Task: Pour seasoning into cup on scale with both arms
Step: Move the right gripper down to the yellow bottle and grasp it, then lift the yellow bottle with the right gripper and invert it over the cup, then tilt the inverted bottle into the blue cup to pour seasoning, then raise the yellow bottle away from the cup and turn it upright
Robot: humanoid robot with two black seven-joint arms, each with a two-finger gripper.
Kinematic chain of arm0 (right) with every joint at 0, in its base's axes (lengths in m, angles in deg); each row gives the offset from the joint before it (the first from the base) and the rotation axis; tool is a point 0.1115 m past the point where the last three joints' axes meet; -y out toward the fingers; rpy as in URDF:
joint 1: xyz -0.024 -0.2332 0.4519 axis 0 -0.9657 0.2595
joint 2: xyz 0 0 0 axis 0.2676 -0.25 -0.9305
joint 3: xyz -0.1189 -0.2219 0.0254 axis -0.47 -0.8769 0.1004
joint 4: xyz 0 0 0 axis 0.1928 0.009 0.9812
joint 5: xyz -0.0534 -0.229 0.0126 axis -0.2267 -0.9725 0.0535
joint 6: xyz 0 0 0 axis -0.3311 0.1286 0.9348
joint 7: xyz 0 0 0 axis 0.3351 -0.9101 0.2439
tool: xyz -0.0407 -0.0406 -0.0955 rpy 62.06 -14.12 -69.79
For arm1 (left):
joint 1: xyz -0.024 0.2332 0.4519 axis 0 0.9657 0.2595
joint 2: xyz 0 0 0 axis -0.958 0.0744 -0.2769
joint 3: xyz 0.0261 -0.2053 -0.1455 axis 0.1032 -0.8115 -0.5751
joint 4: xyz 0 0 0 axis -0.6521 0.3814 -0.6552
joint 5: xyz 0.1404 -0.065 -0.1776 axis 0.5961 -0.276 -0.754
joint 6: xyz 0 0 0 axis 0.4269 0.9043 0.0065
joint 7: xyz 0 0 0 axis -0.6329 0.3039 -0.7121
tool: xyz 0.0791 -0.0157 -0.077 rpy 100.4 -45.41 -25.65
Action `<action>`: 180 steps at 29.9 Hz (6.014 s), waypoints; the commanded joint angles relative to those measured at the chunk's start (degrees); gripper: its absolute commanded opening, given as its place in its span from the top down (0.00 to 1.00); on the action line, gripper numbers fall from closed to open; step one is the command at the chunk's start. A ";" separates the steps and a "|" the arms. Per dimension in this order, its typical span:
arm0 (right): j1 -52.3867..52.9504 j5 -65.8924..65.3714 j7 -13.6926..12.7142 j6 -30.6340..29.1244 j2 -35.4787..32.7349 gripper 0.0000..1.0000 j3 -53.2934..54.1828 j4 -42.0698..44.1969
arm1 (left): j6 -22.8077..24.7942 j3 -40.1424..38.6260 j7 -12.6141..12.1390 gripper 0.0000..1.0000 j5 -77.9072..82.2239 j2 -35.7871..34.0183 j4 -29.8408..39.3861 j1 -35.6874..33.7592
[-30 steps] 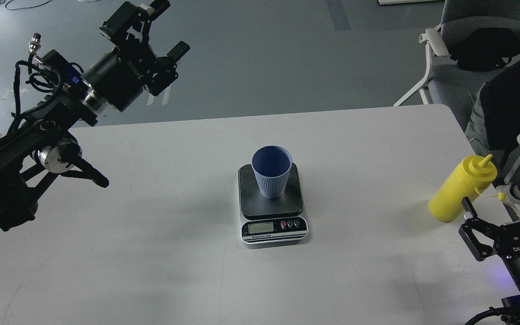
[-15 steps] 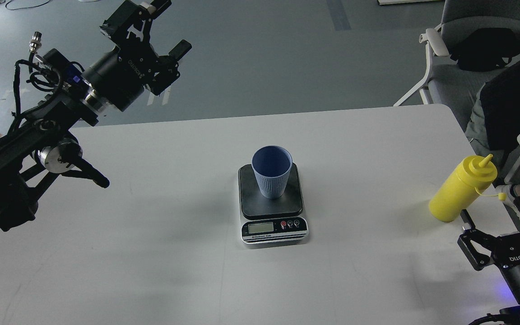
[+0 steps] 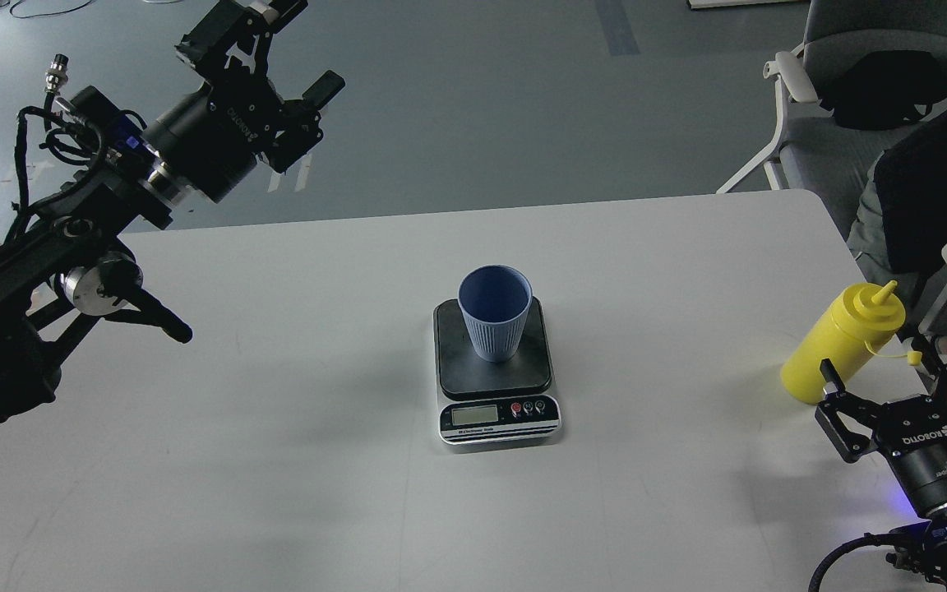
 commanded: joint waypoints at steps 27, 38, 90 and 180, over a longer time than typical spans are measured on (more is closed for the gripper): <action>14.95 -9.75 0.00 0.00 0.00 0.02 1.30 15.79 | -0.51 0.65 0.00 0.02 0.00 -0.18 0.43 -0.05; 14.25 -19.95 7.34 0.00 0.00 0.71 1.39 14.13 | -0.69 0.91 0.00 0.02 2.72 0.44 0.43 0.13; 51.78 -116.71 21.22 0.00 -2.62 1.00 -36.04 -6.34 | -2.62 -4.80 0.00 0.02 2.55 0.17 0.35 0.39; 27.43 -18.56 10.42 0.00 0.00 0.97 -0.56 5.77 | -2.09 -2.17 0.00 0.02 2.72 -1.93 1.05 0.48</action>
